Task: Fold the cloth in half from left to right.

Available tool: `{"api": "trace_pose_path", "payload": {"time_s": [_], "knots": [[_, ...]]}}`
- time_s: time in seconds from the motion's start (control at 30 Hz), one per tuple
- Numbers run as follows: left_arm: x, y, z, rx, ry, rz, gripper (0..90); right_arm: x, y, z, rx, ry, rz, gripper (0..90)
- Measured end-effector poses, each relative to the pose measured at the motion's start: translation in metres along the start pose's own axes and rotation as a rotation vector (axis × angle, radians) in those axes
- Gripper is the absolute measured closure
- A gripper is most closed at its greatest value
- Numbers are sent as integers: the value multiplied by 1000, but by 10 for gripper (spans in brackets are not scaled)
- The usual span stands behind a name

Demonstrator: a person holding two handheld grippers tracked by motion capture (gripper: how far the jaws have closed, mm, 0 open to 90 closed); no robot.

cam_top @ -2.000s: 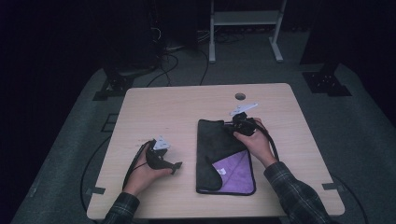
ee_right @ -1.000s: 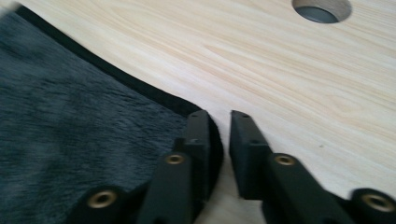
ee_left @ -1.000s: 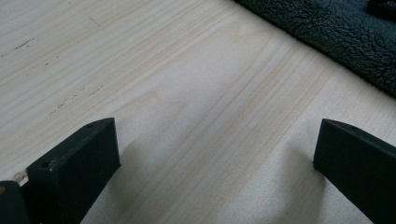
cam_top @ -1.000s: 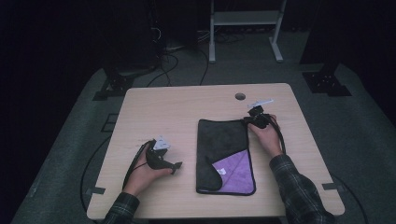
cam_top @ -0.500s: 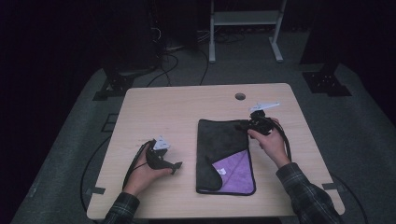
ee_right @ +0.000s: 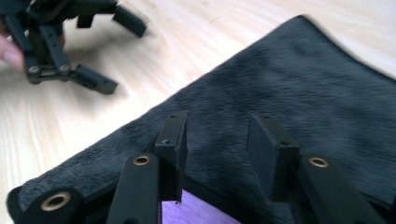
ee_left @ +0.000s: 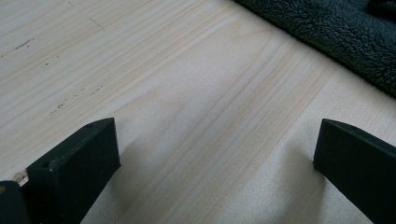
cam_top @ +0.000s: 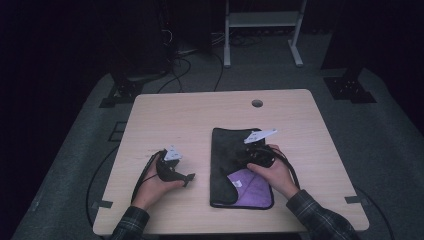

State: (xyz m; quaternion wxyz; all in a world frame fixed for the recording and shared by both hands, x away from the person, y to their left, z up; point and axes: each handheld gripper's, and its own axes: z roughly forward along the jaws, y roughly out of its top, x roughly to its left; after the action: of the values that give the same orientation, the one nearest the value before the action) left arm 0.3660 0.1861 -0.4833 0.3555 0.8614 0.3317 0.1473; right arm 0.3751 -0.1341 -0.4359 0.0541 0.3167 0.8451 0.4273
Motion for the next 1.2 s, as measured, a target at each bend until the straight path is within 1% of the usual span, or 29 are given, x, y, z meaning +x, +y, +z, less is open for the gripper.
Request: {"api": "trace_pose_path", "payload": {"time_s": [0.13, 0.23, 0.37, 0.43, 0.47, 0.53, 0.57, 0.63, 0.7, 0.77, 0.87, 0.93, 1.07, 1.17, 1.2], "knots": [[0, 0, 0, 0, 0, 0, 0, 12, -2, 15, 32, 41, -10, 536], [0, 0, 0, 0, 1, 3, 0, 19, -2, 25, 58, 43, -27, 518], [0, 0, 0, 0, 1, 3, 0, 23, -5, 39, 92, 40, -30, 508], [0, 0, 0, 0, 1, 3, 0, 25, -7, 45, 117, 26, -54, 514], [0, 0, 0, 0, 1, 2, 0, 26, -8, 48, 125, 18, -69, 525], [0, 0, 0, 0, 1, 2, 0, 27, -9, 49, 125, 2, -84, 579], [0, 0, 0, 0, 1, 2, 0, 27, -8, 49, 126, -5, -86, 620], [0, 0, 0, 0, 1, 2, 0, 27, -9, 48, 123, -15, -80, 730], [0, 0, 0, 0, 1, 2, 0, 25, -10, 47, 110, -11, -67, 822], [0, 0, 0, 0, 1, 2, 0, 24, -9, 44, 103, -4, -59, 870], [0, 0, 0, 0, 0, 3, 0, 24, -7, 39, 102, 5, -53, 880], [0, 0, 0, 0, 0, 3, 0, 23, -7, 33, 100, 18, -54, 881], [0, 0, 0, 0, 1, 3, 0, 21, -10, 17, 94, 27, -51, 882], [0, 0, 0, 0, 1, 0, 0, 19, -13, 4, 87, 19, -52, 882], [0, 0, 0, 0, 1, 0, 0, 19, -15, 1, 88, 17, -39, 882]]}}
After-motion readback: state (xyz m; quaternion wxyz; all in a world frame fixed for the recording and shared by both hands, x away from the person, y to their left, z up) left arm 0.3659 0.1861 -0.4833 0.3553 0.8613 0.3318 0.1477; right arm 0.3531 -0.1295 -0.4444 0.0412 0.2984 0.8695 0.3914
